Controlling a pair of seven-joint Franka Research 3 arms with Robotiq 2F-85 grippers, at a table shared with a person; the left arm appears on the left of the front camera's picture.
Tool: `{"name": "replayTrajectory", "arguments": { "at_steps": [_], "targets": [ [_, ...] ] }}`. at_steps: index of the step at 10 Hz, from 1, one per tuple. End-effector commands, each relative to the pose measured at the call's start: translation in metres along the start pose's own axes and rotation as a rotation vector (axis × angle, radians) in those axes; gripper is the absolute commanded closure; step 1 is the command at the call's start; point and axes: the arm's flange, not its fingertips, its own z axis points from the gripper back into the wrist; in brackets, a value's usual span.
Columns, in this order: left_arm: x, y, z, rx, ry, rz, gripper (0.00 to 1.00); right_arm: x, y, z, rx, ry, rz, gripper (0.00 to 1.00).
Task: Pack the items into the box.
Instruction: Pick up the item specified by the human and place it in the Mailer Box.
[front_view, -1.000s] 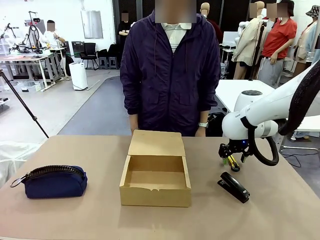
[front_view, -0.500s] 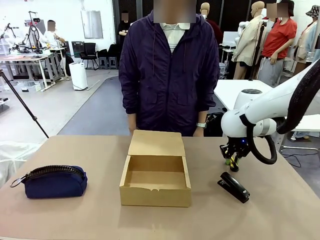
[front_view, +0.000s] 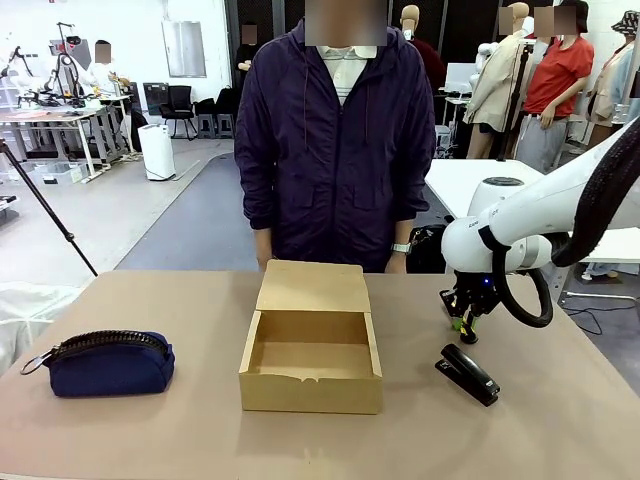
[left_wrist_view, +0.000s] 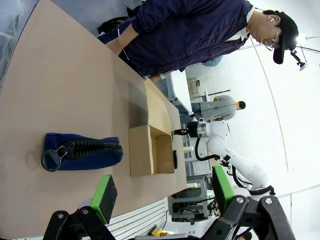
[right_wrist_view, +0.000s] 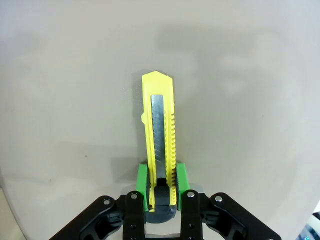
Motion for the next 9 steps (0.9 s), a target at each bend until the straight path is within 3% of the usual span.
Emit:
{"name": "replayTrajectory", "arguments": {
  "at_steps": [1, 2, 4, 6, 8, 9],
  "targets": [
    [0.0, -0.001, 0.0, -0.023, -0.012, -0.01, 0.0, 0.002, -0.003, 0.001, 0.022, 0.023, 0.017, 1.0],
    [0.0, -0.001, 0.0, -0.023, -0.012, -0.01, 0.0, -0.003, -0.004, 0.01, 0.033, 0.015, 0.027, 1.0],
    [0.0, -0.001, 0.0, -0.023, -0.012, -0.01, 0.0, -0.028, -0.011, 0.072, -0.018, -0.028, 0.074, 1.0],
    [0.0, -0.001, 0.0, -0.023, -0.012, -0.01, 0.0, -0.047, -0.021, 0.13, -0.04, 0.007, 0.119, 1.0],
    [0.0, -0.001, 0.0, -0.023, -0.012, -0.01, 0.0, -0.069, -0.031, 0.166, 0.056, 0.053, 0.183, 1.0],
    [0.0, -0.001, 0.0, -0.023, -0.012, -0.01, 0.0, -0.083, -0.036, 0.179, 0.091, 0.02, 0.214, 1.0]
  ]
}}
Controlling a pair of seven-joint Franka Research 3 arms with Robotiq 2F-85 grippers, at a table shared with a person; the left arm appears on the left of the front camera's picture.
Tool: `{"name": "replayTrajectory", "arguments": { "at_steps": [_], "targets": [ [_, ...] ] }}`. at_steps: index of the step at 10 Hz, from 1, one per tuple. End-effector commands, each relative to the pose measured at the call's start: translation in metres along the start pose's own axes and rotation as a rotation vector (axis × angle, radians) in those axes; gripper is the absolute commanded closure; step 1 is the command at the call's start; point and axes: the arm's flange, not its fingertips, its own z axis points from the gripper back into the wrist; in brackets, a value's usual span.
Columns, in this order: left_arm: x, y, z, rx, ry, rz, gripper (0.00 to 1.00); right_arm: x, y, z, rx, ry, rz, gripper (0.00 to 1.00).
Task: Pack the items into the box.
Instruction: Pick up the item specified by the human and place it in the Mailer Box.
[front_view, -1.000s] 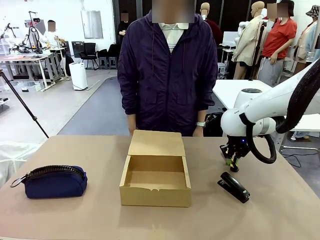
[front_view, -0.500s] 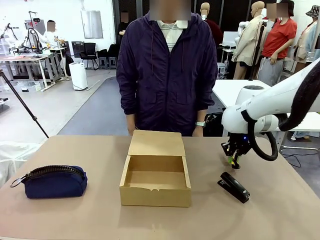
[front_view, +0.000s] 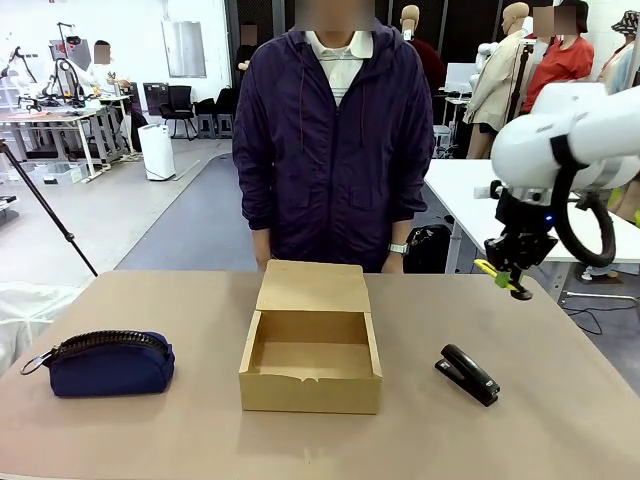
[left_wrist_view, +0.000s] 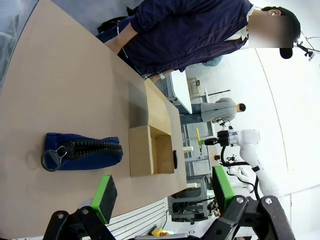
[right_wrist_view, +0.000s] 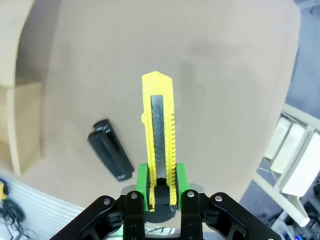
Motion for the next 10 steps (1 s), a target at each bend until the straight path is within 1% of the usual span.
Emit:
{"name": "replayTrajectory", "arguments": {
  "at_steps": [1, 2, 5, 6, 7, 8, 9, 10],
  "targets": [
    [0.0, -0.001, 0.0, -0.023, -0.013, -0.011, 0.0, -0.027, -0.015, 0.003, 0.091, -0.032, 0.036, 1.0],
    [0.0, -0.001, 0.0, -0.023, -0.013, -0.011, 0.0, 0.0, 0.0, 0.0, 0.0, 0.0, 0.0, 1.0],
    [0.0, -0.001, 0.0, -0.023, -0.013, -0.011, 0.0, 0.0, 0.0, 0.0, 0.0, 0.0, 0.0, 1.0],
    [0.0, -0.001, 0.0, -0.023, -0.013, -0.011, 0.0, -0.01, -0.003, -0.002, 0.029, 0.003, 0.019, 1.0],
    [0.0, -0.001, 0.0, -0.023, -0.013, -0.011, 0.0, 0.024, 0.038, 0.007, -0.03, -0.034, 0.165, 1.0],
    [0.0, -0.001, 0.0, -0.023, -0.013, -0.011, 0.0, 0.046, 0.069, 0.011, -0.053, -0.064, 0.298, 1.0],
    [0.0, -0.001, 0.0, -0.023, -0.013, -0.011, 0.0, 0.067, 0.107, 0.009, -0.098, -0.066, 0.399, 1.0],
    [0.0, -0.001, 0.0, -0.023, -0.013, -0.011, 0.0, 0.081, 0.149, 0.005, -0.086, -0.054, 0.566, 1.0]
  ]
}}
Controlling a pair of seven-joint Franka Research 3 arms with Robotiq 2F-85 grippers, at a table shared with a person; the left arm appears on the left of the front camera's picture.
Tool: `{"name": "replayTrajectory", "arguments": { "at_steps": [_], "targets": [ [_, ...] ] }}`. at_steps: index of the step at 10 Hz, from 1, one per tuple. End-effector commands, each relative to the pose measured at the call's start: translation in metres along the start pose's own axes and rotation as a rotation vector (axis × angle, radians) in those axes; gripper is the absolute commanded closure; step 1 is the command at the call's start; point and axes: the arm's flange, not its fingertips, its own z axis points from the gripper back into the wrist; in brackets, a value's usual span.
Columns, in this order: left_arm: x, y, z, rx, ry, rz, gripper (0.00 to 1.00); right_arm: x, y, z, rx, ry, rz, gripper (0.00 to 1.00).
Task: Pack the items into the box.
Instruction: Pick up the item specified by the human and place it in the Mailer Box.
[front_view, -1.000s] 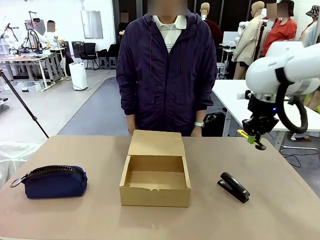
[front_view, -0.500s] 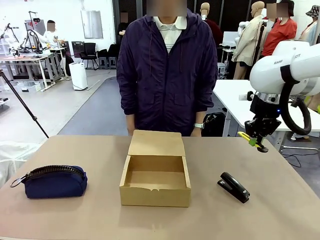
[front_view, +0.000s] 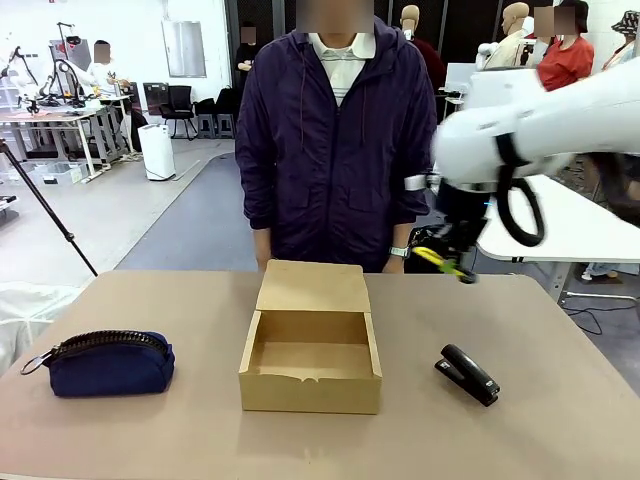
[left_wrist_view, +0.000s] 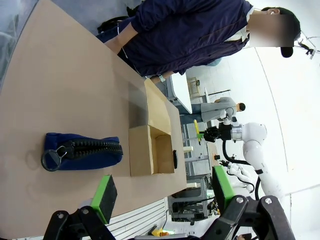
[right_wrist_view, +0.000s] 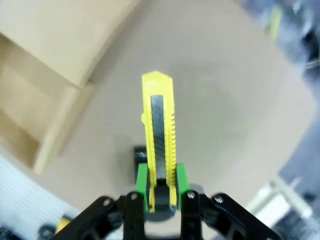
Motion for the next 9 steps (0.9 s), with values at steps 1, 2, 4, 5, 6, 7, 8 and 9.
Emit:
{"name": "replayTrajectory", "arguments": {
  "at_steps": [1, 2, 4, 5, 6, 7, 8, 9],
  "targets": [
    [0.0, -0.001, 0.001, -0.023, -0.013, -0.01, 0.0, 0.047, 0.036, -0.005, 0.017, -0.029, 0.301, 1.0],
    [0.0, -0.001, 0.001, -0.023, -0.013, -0.01, 0.0, 0.058, 0.072, -0.004, 0.037, -0.02, 0.472, 1.0],
    [0.0, -0.001, 0.001, -0.023, -0.013, -0.01, 0.0, 0.064, 0.127, -0.007, 0.12, -0.075, 0.673, 1.0],
    [0.0, -0.001, 0.001, -0.023, -0.013, -0.01, 0.0, 0.063, 0.154, -0.016, 0.199, -0.069, 0.783, 1.0],
    [0.0, -0.001, 0.001, -0.023, -0.013, -0.01, 0.0, 0.057, 0.167, -0.023, 0.241, -0.036, 0.805, 1.0],
    [0.0, -0.001, 0.001, -0.023, -0.013, -0.01, 0.0, 0.05, 0.175, -0.029, 0.267, -0.037, 0.782, 1.0],
    [0.0, -0.001, 0.001, -0.023, -0.013, -0.01, 0.0, 0.047, 0.182, -0.037, 0.308, -0.037, 0.786, 1.0],
    [0.0, -0.001, 0.001, -0.023, -0.013, -0.01, 0.0, 0.043, 0.184, -0.043, 0.339, -0.007, 0.78, 1.0]
  ]
}}
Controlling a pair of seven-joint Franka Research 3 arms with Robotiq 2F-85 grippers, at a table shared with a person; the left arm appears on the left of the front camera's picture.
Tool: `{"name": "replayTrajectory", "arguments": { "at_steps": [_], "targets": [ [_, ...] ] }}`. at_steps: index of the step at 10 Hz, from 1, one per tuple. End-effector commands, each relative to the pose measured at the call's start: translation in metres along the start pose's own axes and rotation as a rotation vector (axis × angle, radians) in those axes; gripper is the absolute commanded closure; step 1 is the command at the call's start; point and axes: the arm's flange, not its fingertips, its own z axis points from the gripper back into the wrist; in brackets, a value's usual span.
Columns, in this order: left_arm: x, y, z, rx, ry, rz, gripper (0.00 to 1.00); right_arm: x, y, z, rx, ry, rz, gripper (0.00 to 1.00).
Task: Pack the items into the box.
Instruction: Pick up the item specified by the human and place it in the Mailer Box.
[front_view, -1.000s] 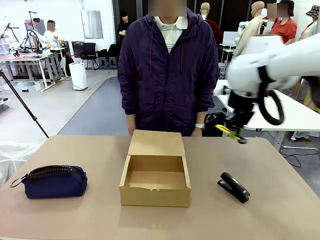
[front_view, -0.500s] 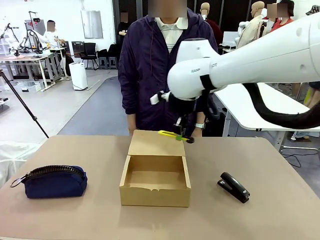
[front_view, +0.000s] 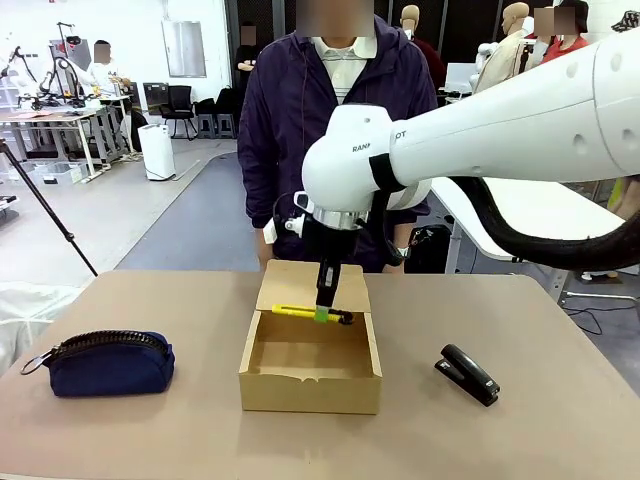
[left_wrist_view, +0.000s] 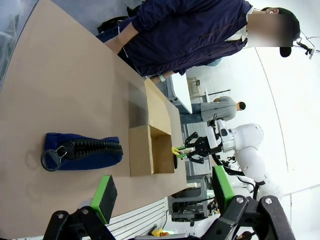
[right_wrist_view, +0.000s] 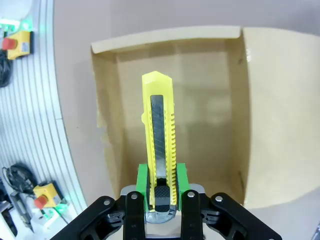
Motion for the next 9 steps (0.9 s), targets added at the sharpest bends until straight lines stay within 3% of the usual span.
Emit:
{"name": "replayTrajectory", "arguments": {
  "at_steps": [1, 4, 5, 6, 7, 9],
  "targets": [
    [0.0003, -0.0012, 0.0006, -0.024, -0.013, -0.01, 0.0, -0.0133, 0.0033, -0.0033, 0.061, 0.007, -0.004, 1.0],
    [0.0003, -0.0012, 0.0006, -0.024, -0.013, -0.01, 0.0, -0.0109, -0.0012, -0.0065, 0.062, 0.011, -0.016, 1.0],
    [0.0003, -0.0012, 0.0006, -0.024, -0.013, -0.01, 0.0, -0.0099, -0.001, -0.007, 0.051, 0.021, -0.01, 0.77],
    [0.0003, -0.0012, 0.0006, -0.024, -0.013, -0.01, 0.0, -0.0096, -0.0007, -0.007, 0.045, 0.035, -0.014, 0.21],
    [0.0003, -0.0012, 0.0006, -0.024, -0.013, -0.01, 0.0, -0.0099, -0.0002, -0.0064, 0.046, 0.028, -0.013, 0.0],
    [0.0003, -0.0012, 0.0006, -0.024, -0.013, -0.01, 0.0, -0.0106, -0.0036, -0.006, 0.05, -0.001, -0.021, 0.0]
  ]
}}
